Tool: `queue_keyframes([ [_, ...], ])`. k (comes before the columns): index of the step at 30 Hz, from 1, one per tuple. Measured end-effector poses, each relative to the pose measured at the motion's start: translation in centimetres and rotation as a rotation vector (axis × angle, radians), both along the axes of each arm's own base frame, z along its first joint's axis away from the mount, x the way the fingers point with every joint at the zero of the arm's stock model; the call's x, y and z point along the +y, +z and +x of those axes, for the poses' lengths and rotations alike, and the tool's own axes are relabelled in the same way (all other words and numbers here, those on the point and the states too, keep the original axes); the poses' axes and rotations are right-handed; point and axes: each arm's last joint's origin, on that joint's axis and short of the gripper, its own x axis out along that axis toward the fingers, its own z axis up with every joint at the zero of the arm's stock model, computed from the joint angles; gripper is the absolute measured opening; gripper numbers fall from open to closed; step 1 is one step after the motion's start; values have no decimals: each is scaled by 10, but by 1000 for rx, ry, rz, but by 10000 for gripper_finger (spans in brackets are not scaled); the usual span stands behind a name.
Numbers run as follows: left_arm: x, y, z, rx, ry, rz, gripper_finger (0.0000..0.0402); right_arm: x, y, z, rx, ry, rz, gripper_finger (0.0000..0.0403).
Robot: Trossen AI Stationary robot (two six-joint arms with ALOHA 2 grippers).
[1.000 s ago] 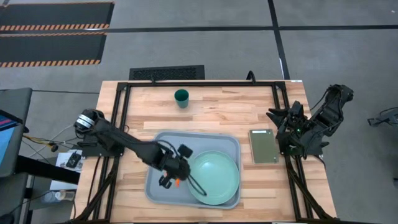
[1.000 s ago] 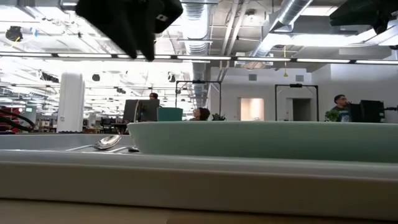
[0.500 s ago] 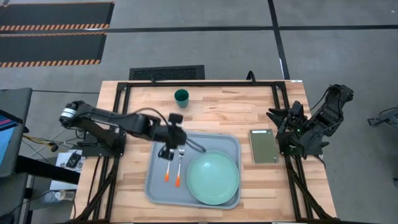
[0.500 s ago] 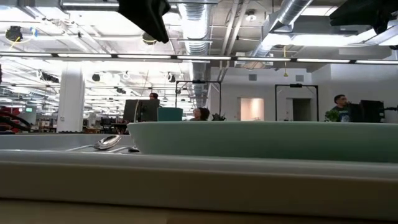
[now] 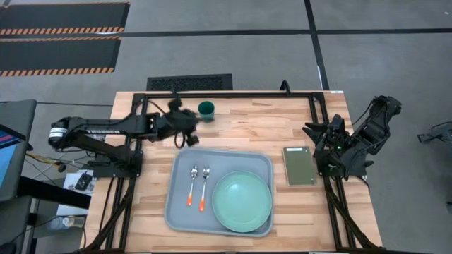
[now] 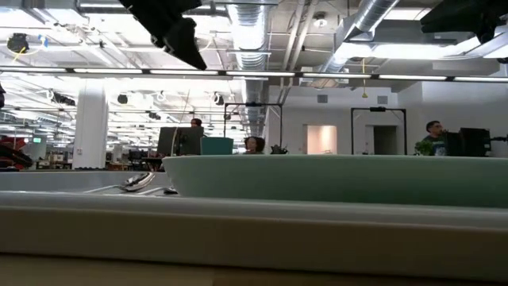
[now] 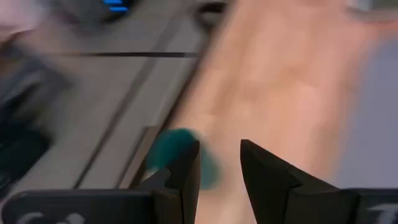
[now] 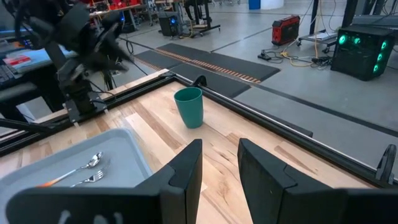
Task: Pick and place plate/cup/fork/spoon on tray
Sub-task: Put the green cup to the top of the green plate on the blue serving tray
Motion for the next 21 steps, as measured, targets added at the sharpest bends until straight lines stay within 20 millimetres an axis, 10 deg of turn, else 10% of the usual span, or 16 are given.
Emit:
queue_keyframes([
  [21, 100, -13, -10, -126, 330, -110, 236, 0, 0, 0, -4, -3, 6, 129],
])
